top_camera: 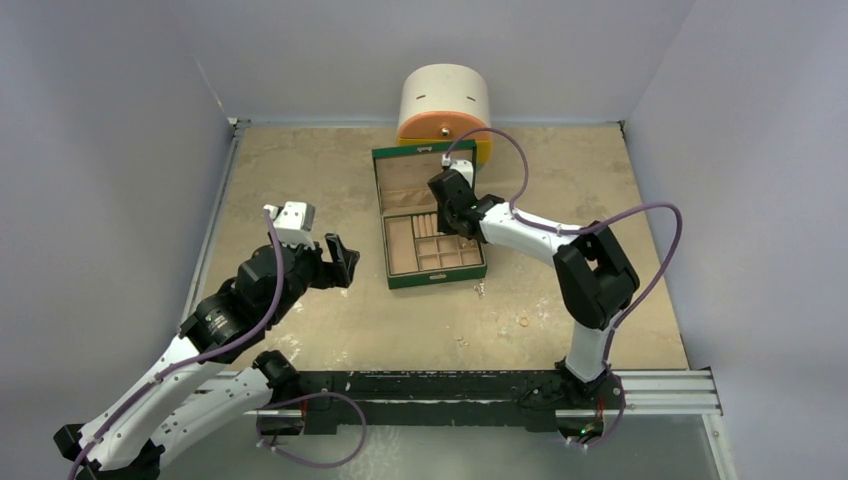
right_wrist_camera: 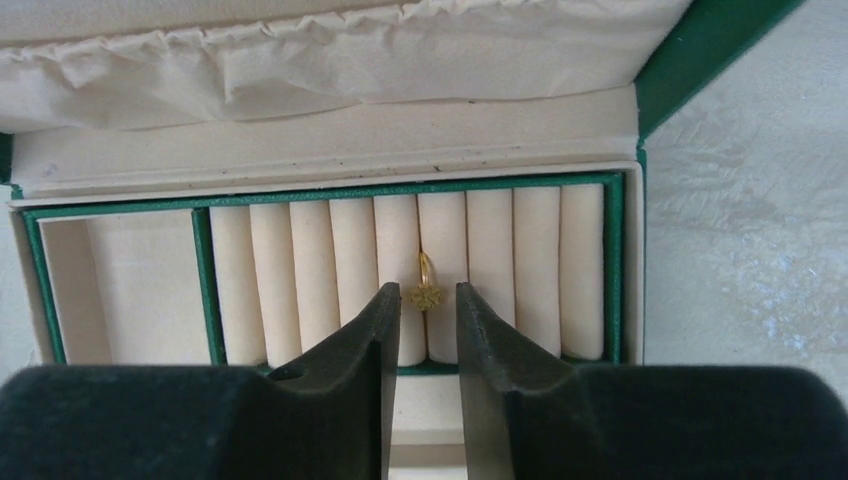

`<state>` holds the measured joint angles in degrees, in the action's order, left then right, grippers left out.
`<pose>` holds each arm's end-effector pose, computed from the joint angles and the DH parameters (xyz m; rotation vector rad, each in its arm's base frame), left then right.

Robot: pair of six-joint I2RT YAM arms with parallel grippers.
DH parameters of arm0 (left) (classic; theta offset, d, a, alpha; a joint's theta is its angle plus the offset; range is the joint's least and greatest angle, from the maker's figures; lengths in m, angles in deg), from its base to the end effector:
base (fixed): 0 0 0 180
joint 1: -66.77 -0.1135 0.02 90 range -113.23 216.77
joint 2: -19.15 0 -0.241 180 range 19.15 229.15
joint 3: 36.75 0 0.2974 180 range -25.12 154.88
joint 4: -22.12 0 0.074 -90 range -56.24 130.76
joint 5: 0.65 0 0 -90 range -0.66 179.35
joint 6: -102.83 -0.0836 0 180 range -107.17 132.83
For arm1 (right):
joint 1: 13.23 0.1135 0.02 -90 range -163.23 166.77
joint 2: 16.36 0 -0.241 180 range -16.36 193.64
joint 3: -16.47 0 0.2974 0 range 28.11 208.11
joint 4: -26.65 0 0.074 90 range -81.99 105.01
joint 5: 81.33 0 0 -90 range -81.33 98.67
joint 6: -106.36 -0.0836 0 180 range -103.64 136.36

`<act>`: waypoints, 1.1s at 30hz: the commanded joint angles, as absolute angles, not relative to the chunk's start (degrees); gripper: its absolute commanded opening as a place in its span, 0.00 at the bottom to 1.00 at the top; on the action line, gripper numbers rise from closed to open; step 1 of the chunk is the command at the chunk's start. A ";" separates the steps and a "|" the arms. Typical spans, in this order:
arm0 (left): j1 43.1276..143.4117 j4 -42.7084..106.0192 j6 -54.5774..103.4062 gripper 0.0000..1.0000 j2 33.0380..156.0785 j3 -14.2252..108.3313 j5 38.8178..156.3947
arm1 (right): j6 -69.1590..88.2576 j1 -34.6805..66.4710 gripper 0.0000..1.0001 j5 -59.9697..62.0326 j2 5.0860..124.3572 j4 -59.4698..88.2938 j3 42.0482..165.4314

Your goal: Organize the mixed jewelry

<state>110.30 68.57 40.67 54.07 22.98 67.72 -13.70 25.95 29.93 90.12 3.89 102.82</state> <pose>0.1904 -0.1384 0.3203 0.0154 1.9487 -0.4657 0.3904 0.2791 0.1389 0.0047 2.2665 0.2106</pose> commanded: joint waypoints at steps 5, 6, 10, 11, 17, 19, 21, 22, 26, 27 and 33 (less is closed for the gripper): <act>110.01 66.01 39.55 0.78 54.13 23.28 68.12 | -16.06 25.70 0.35 29.63 79.72 2.26 99.56; 110.03 66.02 39.55 0.78 54.11 23.26 68.16 | -16.25 25.70 0.36 29.54 78.42 2.27 98.82; 109.99 66.01 39.55 0.78 54.01 23.24 68.16 | -17.70 25.70 0.40 28.58 73.00 0.85 95.33; 110.01 66.01 39.55 0.78 54.00 23.25 68.16 | -18.24 25.71 0.40 27.95 71.43 0.33 94.26; 109.93 65.93 39.47 0.78 54.42 23.26 68.16 | -20.76 25.70 0.42 27.52 62.49 -2.59 87.05; 109.83 65.93 39.39 0.78 54.69 23.23 68.23 | -22.29 25.71 0.42 27.55 59.05 -3.58 83.72; 109.61 65.87 39.30 0.78 55.04 23.34 68.53 | -23.90 25.70 0.42 27.83 56.39 -5.20 80.98; 109.48 65.84 39.29 0.78 55.20 23.30 68.66 | -24.72 25.70 0.42 28.17 55.01 -6.14 79.70; 108.62 65.69 39.16 0.78 55.77 23.28 69.57 | -27.52 25.70 0.42 28.64 49.36 -9.70 74.77; 108.34 65.60 39.14 0.78 55.86 23.26 69.79 | -28.33 25.70 0.42 28.67 48.13 -10.65 73.77; 107.42 65.41 39.11 0.78 55.97 23.16 70.58 | -34.16 25.71 0.42 30.06 42.89 -17.18 68.28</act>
<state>108.05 68.52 40.56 56.06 22.96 69.60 -28.56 25.95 27.66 45.46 -11.47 70.65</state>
